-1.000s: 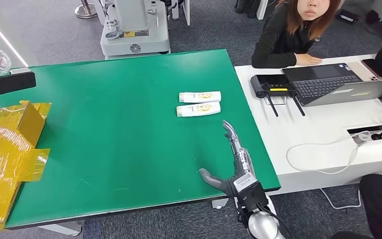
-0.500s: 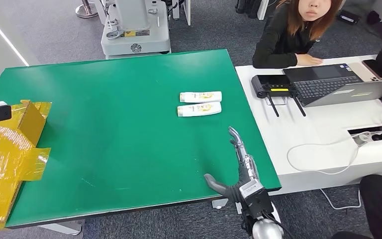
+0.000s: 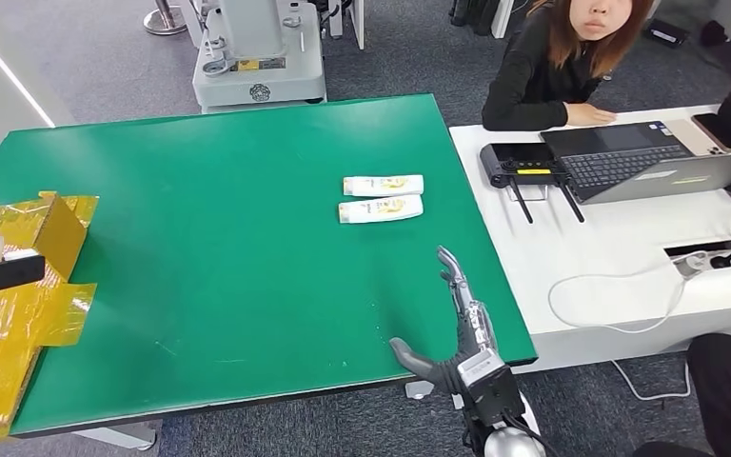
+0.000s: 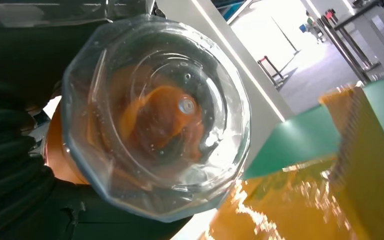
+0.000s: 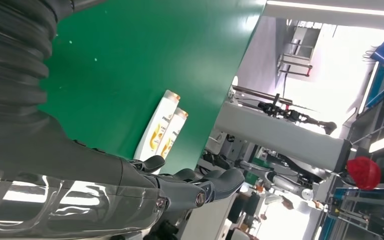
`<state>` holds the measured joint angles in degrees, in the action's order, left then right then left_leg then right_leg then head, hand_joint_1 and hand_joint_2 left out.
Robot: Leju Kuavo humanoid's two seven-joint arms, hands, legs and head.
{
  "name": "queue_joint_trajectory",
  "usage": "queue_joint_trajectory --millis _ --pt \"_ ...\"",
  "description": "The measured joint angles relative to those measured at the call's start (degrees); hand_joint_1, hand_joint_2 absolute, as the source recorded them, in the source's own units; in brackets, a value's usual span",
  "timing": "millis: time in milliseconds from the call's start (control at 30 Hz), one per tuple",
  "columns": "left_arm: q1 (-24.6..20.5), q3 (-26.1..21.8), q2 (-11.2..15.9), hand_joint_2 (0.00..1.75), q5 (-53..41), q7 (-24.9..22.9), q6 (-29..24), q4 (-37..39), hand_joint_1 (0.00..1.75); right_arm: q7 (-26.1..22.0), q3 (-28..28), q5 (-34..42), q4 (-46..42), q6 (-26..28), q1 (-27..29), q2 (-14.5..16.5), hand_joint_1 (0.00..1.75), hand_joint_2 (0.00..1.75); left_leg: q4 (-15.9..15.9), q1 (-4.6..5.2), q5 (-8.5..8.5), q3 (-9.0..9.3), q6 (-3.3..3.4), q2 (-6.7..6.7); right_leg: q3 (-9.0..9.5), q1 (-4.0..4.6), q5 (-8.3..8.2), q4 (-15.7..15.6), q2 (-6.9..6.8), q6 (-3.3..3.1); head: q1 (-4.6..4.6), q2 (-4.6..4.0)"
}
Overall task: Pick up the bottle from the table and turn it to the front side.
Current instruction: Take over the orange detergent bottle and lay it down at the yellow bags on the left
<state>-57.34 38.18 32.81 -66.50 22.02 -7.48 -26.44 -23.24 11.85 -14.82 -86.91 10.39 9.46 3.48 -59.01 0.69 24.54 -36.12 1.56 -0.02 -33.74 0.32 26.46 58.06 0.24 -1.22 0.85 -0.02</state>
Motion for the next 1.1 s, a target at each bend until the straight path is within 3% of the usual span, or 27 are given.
queue_joint_trajectory --millis 433,700,1100 --pt "6.43 0.0 -3.04 1.75 0.58 -2.63 -1.47 2.13 1.75 -0.48 -0.03 0.31 0.9 -0.54 -0.17 -0.04 0.0 1.75 0.0 0.02 0.01 -0.02 0.0 0.01 -0.01 -0.02 0.0 -0.03 0.0 0.0 -0.01 0.0" --pt "9.89 0.0 -7.75 1.75 -0.37 -5.4 -2.37 4.71 1.75 1.2 1.05 0.18 1.62 0.49 -1.43 -0.04 0.0 1.75 -0.01 0.02 0.01 -0.03 0.0 -0.09 -0.01 -0.02 0.0 -0.03 -0.09 0.0 0.01 0.0" --pt "10.31 0.0 -14.79 1.75 -2.15 -5.95 -1.01 6.94 1.75 1.64 1.59 0.15 2.05 2.26 -1.4 -0.24 0.0 1.75 -0.02 0.03 0.01 -0.03 0.0 -0.1 0.0 -0.02 -0.01 -0.03 -0.1 0.01 0.0 0.0"
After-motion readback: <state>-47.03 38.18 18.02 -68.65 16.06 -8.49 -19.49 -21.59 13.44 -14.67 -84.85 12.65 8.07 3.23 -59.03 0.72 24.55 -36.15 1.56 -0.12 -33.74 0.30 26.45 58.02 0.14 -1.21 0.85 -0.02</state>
